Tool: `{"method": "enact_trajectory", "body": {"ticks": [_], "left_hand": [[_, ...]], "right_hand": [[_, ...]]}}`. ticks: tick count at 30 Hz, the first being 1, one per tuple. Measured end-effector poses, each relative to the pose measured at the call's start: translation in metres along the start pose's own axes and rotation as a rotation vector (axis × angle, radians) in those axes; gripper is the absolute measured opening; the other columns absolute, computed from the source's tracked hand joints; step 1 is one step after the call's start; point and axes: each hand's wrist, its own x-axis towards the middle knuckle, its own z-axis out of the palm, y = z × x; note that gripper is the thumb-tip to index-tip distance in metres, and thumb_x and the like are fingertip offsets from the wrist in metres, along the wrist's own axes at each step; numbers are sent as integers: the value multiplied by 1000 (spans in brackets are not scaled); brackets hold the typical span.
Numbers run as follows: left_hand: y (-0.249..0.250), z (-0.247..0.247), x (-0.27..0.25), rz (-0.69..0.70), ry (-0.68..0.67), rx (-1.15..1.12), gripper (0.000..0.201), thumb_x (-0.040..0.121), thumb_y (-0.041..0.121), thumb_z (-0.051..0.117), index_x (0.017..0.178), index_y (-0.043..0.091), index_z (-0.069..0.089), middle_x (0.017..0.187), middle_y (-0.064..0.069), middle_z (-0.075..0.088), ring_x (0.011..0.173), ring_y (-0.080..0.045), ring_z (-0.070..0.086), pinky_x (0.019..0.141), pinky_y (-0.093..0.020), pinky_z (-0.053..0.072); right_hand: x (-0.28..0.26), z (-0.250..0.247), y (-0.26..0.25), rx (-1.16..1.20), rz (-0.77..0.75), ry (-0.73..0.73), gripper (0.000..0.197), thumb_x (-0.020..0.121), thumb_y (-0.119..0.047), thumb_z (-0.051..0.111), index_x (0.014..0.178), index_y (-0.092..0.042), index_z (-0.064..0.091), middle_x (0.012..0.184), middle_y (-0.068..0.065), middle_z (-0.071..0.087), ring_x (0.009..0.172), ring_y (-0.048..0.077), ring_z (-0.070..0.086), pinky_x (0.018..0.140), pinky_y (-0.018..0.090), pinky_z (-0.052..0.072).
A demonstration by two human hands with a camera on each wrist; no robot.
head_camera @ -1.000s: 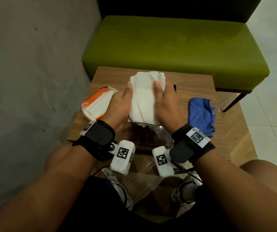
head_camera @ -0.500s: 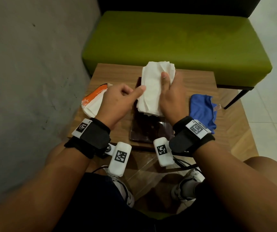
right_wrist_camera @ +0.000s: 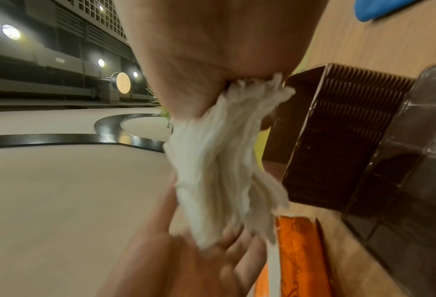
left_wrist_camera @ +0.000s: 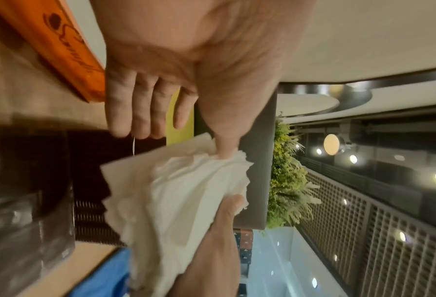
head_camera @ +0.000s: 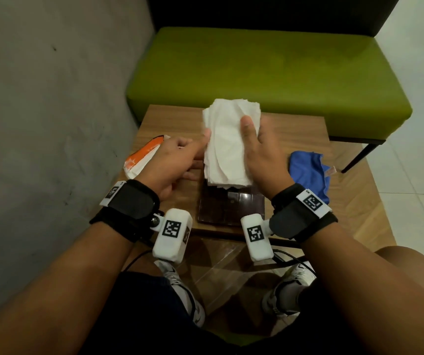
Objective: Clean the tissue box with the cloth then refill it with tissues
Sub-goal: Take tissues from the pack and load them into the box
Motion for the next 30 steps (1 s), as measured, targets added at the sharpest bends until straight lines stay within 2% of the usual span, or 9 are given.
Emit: {"method": "enact_trajectory", "body": {"ticks": [2,4,6,11,16,21,25,27,30], "left_hand": [[8,6,0,-43,-227,-218,69,93,78,56,136,26,68,132,2,76,126,-23,70,112,-51,50],[16,11,-7,-50,-430,-434,78,100,78,33,151,24,57,145,-5,68,136,-27,64,118,-51,45],[22,16,-14,-59,-469,-524,81,102,74,25,155,19,51,149,-9,65,138,-27,62,116,-49,50],[4,32,-3,-70,-181,-474,47,108,40,57,144,9,61,133,-12,74,123,-30,72,109,-54,54],[-6,33,5,-23,23,-464,41,110,34,57,142,9,60,128,-10,76,114,-29,76,99,-51,61],[0,46,-6,84,44,-386,36,113,32,51,141,12,60,126,-8,77,112,-24,77,94,-43,63],[-3,48,-7,83,76,-402,35,113,32,50,141,11,58,126,-9,76,113,-26,76,96,-48,63],[-6,48,-6,53,97,-389,36,113,34,50,140,12,58,126,-8,75,112,-25,75,96,-49,63],[-7,48,-6,44,101,-403,37,112,36,52,142,14,58,128,-6,74,113,-22,75,96,-46,63]], "right_hand": [[-2,3,-1,31,22,-112,45,104,-57,50,131,-22,57,120,-1,73,109,19,72,96,54,59],[-3,3,-4,-31,12,-132,47,103,-59,51,130,-21,57,118,-3,73,107,18,71,96,53,58],[-3,-1,-7,-149,15,-101,51,104,-59,51,136,-19,53,123,-5,69,112,16,67,98,46,56],[-8,1,-15,-290,14,-131,61,104,-65,44,140,-16,50,121,-5,65,111,17,65,88,36,51],[-3,-7,-17,-304,29,-57,67,101,-74,35,129,-18,58,121,1,69,111,20,66,93,43,53],[1,7,-17,-319,-38,-67,70,97,-75,48,139,-19,47,129,0,66,114,19,64,92,38,51],[14,9,-3,-289,48,-63,51,109,-56,39,109,-14,67,99,3,71,90,22,66,76,31,43],[15,5,0,-287,32,1,50,113,-45,34,93,-10,65,88,5,67,81,24,61,72,33,39],[11,5,-5,-267,0,49,48,112,-51,34,112,-11,62,108,5,70,99,23,64,84,38,47]]}}
